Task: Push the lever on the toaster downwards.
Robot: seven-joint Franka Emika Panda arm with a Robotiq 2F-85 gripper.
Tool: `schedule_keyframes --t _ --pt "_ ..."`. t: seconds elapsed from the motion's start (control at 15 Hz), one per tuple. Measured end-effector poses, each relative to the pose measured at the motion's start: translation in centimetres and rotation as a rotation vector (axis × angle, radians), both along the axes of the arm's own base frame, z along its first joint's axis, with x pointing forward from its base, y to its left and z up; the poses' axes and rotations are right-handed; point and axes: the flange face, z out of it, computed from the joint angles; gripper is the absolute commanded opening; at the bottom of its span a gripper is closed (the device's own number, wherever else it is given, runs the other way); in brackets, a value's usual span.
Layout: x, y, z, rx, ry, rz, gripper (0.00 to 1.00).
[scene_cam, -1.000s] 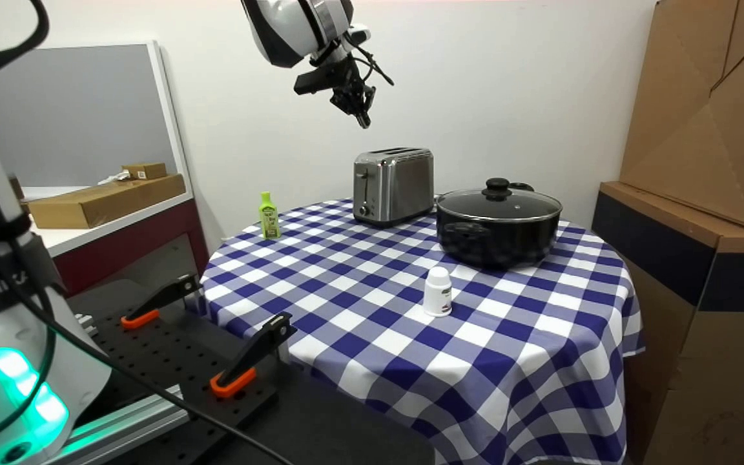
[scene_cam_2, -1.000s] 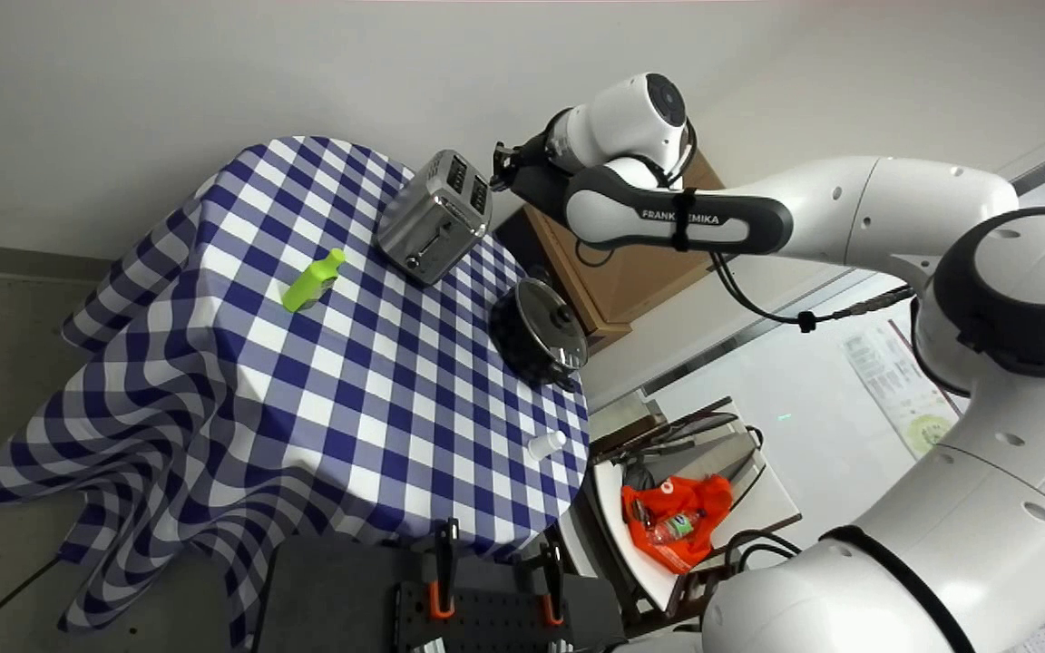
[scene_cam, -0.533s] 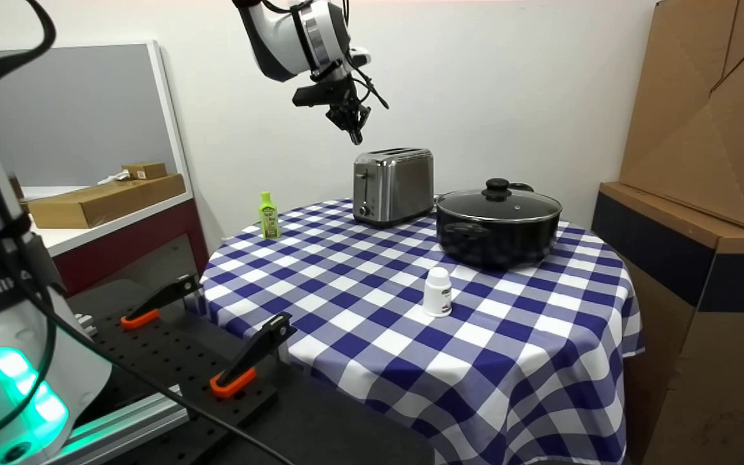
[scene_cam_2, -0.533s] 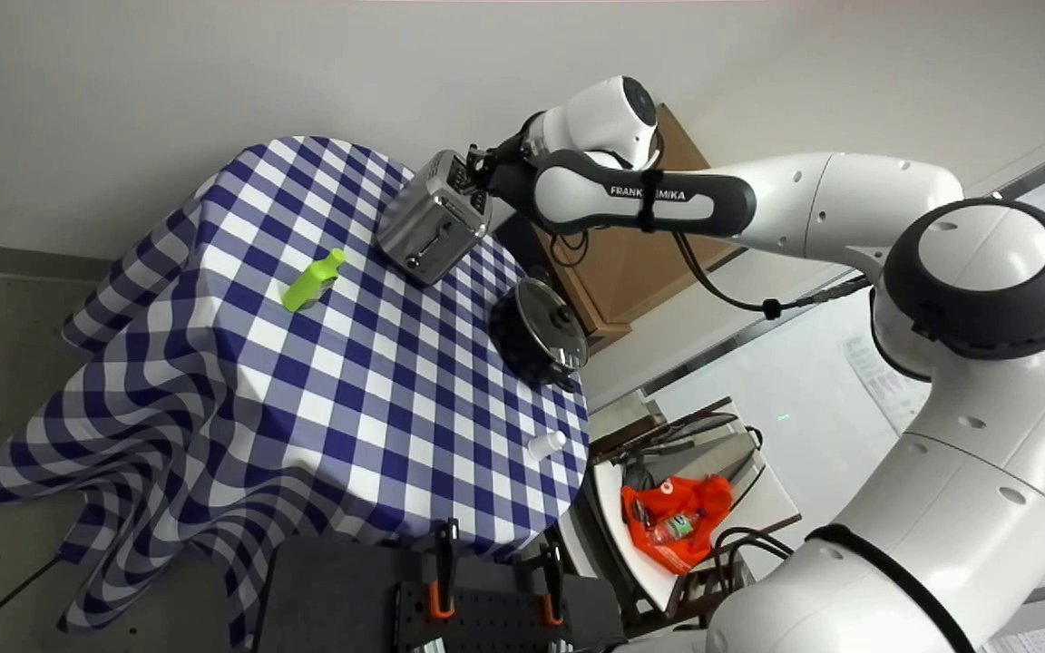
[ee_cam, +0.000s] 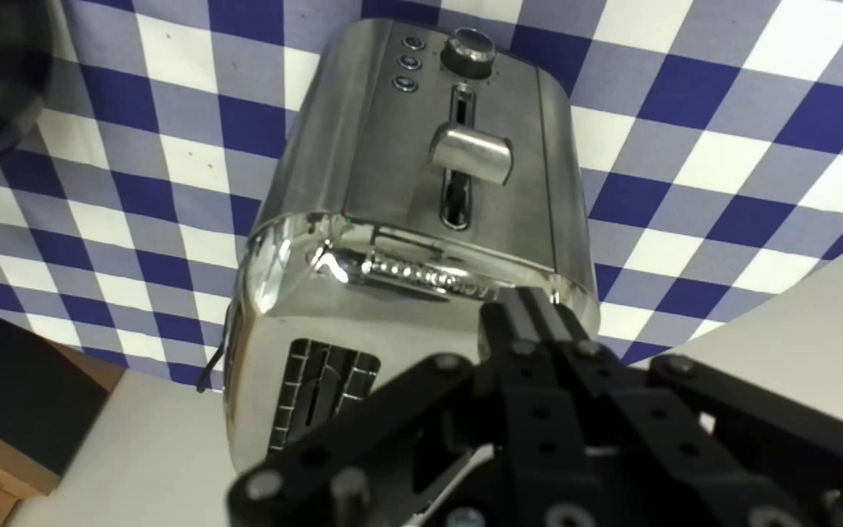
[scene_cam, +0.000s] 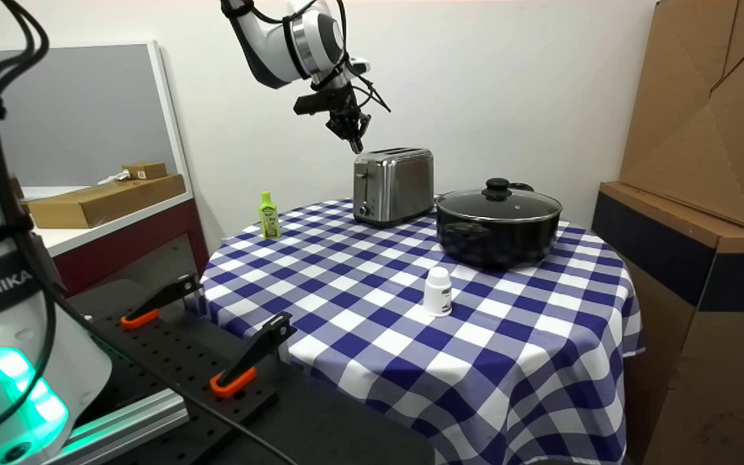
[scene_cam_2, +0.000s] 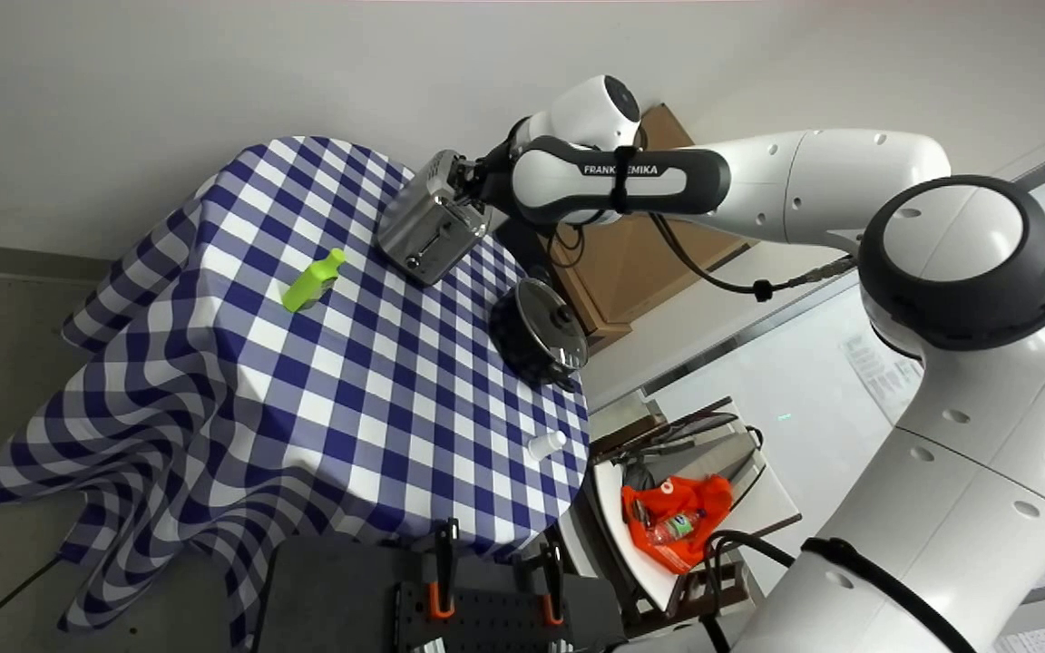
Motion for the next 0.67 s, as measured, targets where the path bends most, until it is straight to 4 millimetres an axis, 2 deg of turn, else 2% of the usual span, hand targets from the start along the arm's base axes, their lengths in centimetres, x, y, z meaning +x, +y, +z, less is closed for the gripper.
schedule_keyframes --t 0.67 --pt "-0.3 -0.4 -3.2 -0.065 0.041 0.014 0.00"
